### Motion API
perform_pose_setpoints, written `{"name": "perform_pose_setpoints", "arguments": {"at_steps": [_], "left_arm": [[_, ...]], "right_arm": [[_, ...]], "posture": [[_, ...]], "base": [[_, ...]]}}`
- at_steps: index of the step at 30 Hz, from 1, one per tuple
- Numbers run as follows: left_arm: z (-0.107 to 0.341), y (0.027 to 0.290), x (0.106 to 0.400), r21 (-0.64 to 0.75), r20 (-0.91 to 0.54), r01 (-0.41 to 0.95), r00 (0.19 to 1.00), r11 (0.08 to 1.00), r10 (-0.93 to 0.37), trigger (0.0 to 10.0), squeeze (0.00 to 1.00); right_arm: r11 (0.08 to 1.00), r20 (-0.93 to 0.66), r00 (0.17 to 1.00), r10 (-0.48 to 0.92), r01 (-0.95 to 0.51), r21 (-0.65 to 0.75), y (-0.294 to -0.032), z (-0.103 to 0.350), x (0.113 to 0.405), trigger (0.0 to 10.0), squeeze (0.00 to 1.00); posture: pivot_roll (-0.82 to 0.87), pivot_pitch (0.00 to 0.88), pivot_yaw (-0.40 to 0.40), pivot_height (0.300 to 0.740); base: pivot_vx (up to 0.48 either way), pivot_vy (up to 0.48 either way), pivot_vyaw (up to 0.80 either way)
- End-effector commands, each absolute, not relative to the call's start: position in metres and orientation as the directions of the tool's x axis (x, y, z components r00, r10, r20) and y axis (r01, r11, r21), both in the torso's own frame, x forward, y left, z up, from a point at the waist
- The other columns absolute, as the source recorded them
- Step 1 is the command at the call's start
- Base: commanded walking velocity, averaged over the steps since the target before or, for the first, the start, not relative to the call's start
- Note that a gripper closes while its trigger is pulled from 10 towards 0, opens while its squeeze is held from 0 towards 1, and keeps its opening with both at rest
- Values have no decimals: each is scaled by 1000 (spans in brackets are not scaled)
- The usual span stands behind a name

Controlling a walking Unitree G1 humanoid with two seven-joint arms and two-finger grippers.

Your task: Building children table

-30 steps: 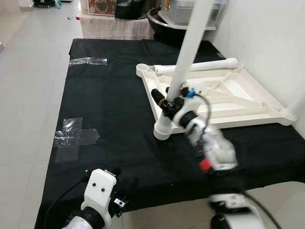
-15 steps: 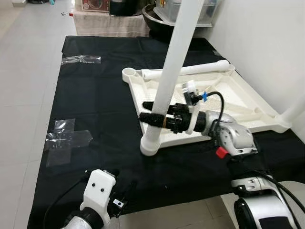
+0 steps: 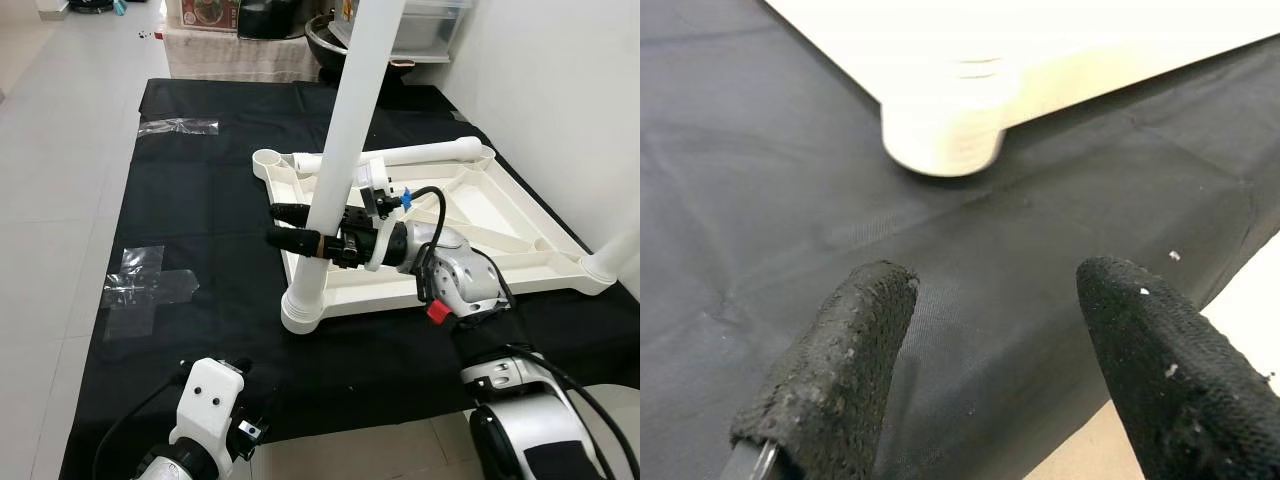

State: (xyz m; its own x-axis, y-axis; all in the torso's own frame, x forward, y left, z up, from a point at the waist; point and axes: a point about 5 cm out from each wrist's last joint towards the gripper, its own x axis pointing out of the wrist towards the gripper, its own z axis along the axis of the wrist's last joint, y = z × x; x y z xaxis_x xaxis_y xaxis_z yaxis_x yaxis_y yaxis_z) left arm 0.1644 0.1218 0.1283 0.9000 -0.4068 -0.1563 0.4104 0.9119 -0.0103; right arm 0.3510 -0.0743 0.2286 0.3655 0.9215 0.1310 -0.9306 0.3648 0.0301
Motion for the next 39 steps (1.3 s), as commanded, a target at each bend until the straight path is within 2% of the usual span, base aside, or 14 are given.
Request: {"name": "perform_pose_setpoints", "arguments": {"at_steps": [1, 3, 6, 10, 12, 18, 21, 22, 26, 27, 32, 33, 34, 39], "left_arm": [[124, 122, 163, -19, -177, 418, 893, 908, -415, 10000, 0], [124, 121, 163, -19, -177, 421, 891, 907, -418, 10000, 0], [124, 121, 163, -18, -178, 423, 890, 906, -420, 10000, 0], [124, 121, 164, -18, -178, 424, 890, 906, -420, 10000, 0], [124, 121, 164, -18, -178, 422, 891, 906, -418, 10000, 0], [124, 121, 163, -18, -179, 420, 891, 907, -416, 10000, 0], [124, 121, 163, -19, -179, 419, 892, 908, -415, 10000, 0], [124, 121, 163, -20, -179, 419, 892, 908, -416, 10000, 0], [124, 121, 163, -20, -180, 421, 891, 907, -417, 10000, 0], [123, 121, 163, -21, -181, 422, 890, 906, -419, 10000, 0], [122, 120, 163, -21, -183, 425, 888, 905, -422, 10000, 0], [122, 121, 163, -20, -183, 428, 887, 903, -424, 10000, 0], [122, 121, 163, -20, -183, 428, 887, 903, -424, 10000, 0], [122, 121, 164, -25, -182, 428, 887, 903, -425, 10000, 0]], "right_arm": [[594, 107, 603, 791, -797, 110, -93, 216, 361, 0, 0], [790, 80, 804, 589, -593, 155, -100, 210, 366, 0, 0], [912, 56, 930, 364, -368, 183, -109, 205, 366, 0, 0], [962, 63, 970, 236, -243, 128, -114, 206, 364, 0, 0], [990, 88, 992, 95, -103, 95, -118, 211, 361, 0, 0], [973, 13, 990, -141, 137, 187, -114, 209, 351, 0, 0], [962, -34, 986, -164, 168, 215, -103, 207, 344, 0, 0], [957, -25, 989, -147, 148, 249, -97, 209, 343, 10000, 0], [953, 30, 995, -100, 87, 291, -89, 214, 342, 10000, 0], [958, 83, 994, -69, 43, 283, -89, 217, 343, 10000, 1000], [966, 159, 987, -39, -4, 258, -96, 222, 347, 10000, 1000], [959, 193, 980, 55, -106, 262, -102, 225, 354, 10000, 0], [959, 193, 980, 55, -106, 262, -102, 225, 354, 10000, 0], [812, 245, 856, 456, -512, 280, -113, 232, 363, 10000, 0]], "posture": [[153, 98, -138, 740], [150, 98, -134, 740], [150, 98, -134, 740], [148, 103, -131, 740], [149, 103, -133, 740], [150, 104, -138, 740], [151, 103, -137, 740], [151, 105, -139, 740], [149, 97, -137, 740], [148, 92, -136, 740], [150, 84, -137, 740], [148, 80, -136, 740], [148, 80, -136, 740], [146, 92, -132, 740]], "base": [[0, 0, 0], [0, 0, 0], [0, 0, 0], [0, 0, 0], [0, 0, 0], [0, 0, 0], [0, 0, 0], [0, 0, 0], [0, 0, 0], [0, 0, 0], [0, 0, 0], [0, 0, 0], [0, 0, 0], [0, 0, 0]]}}
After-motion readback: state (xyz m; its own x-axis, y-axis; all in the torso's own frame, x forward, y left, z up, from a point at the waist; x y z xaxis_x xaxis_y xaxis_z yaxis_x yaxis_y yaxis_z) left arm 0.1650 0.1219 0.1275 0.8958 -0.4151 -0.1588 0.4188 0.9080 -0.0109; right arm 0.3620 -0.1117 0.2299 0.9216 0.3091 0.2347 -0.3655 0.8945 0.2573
